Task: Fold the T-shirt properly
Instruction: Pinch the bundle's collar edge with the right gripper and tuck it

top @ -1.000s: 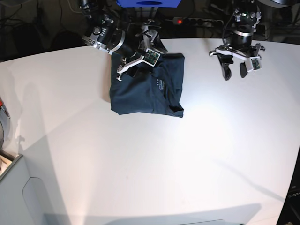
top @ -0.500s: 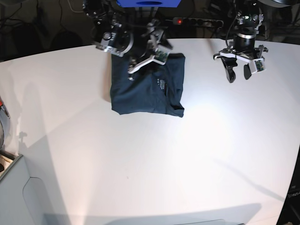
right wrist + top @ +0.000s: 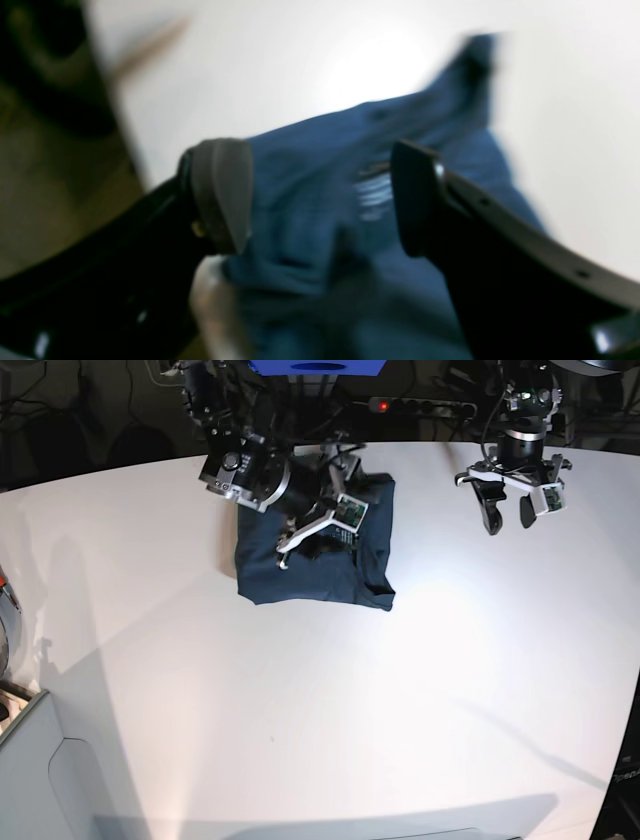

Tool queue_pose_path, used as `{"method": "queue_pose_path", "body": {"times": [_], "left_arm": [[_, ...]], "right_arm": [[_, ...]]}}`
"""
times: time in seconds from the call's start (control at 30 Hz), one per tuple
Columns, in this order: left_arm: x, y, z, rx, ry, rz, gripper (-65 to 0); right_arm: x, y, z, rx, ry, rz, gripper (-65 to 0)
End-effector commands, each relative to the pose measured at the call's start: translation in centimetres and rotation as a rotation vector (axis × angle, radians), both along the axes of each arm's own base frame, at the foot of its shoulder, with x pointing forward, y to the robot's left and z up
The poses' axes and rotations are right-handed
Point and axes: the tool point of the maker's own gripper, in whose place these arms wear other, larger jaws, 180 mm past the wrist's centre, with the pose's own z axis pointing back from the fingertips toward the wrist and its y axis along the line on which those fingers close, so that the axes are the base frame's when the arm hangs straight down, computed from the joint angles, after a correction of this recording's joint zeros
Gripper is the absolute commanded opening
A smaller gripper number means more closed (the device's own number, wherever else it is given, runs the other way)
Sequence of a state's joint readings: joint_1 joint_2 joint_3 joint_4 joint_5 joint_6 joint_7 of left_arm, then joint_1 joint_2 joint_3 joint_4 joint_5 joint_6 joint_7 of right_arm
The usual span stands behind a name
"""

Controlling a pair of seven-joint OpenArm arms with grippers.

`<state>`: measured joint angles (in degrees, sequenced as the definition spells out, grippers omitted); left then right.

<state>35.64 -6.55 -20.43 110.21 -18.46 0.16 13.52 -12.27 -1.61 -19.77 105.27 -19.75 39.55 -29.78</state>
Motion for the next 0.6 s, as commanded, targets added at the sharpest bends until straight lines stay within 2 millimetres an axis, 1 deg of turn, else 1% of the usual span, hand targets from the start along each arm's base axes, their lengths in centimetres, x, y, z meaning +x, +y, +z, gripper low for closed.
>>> {"method": "queue_pose_path", "body": {"times": [0.0, 0.1, 0.23, 0.33, 0.47, 0.53, 0.57], "left_arm": [[0.3, 0.1, 0.9, 0.013, -0.035, -0.006, -30.9], [0.4, 0.1, 1.0, 0.013, -0.038, -0.005, -30.9], [0.5, 0.1, 1.1, 0.012, -0.043, -0.004, -30.9], [0.5, 0.1, 1.1, 0.012, -0.043, -0.004, -30.9], [0.5, 0.1, 1.1, 0.012, -0.043, -0.004, -30.9], [0.5, 0.1, 1.0, 0.012, -0.041, -0.004, -30.9], [0.4, 0.1, 1.0, 0.012, -0.04, -0.004, -30.9]], "right_arm": [[0.1, 0.4, 0.7, 0.035, -0.012, 0.004, -23.4], [-0.1, -0.1, -0.4, 0.018, 0.018, 0.0, -23.4], [-2.0, -0.4, -2.4, -0.007, 0.084, 0.015, -23.4], [-3.0, -0.3, -3.3, -0.013, 0.121, 0.02, -23.4], [-4.3, 1.2, -3.9, -0.01, 0.144, 0.079, -23.4], [-4.9, 2.2, -3.7, -0.001, 0.142, 0.112, -23.4], [-4.9, 3.0, -3.2, 0.011, 0.13, 0.133, -23.4]]}}
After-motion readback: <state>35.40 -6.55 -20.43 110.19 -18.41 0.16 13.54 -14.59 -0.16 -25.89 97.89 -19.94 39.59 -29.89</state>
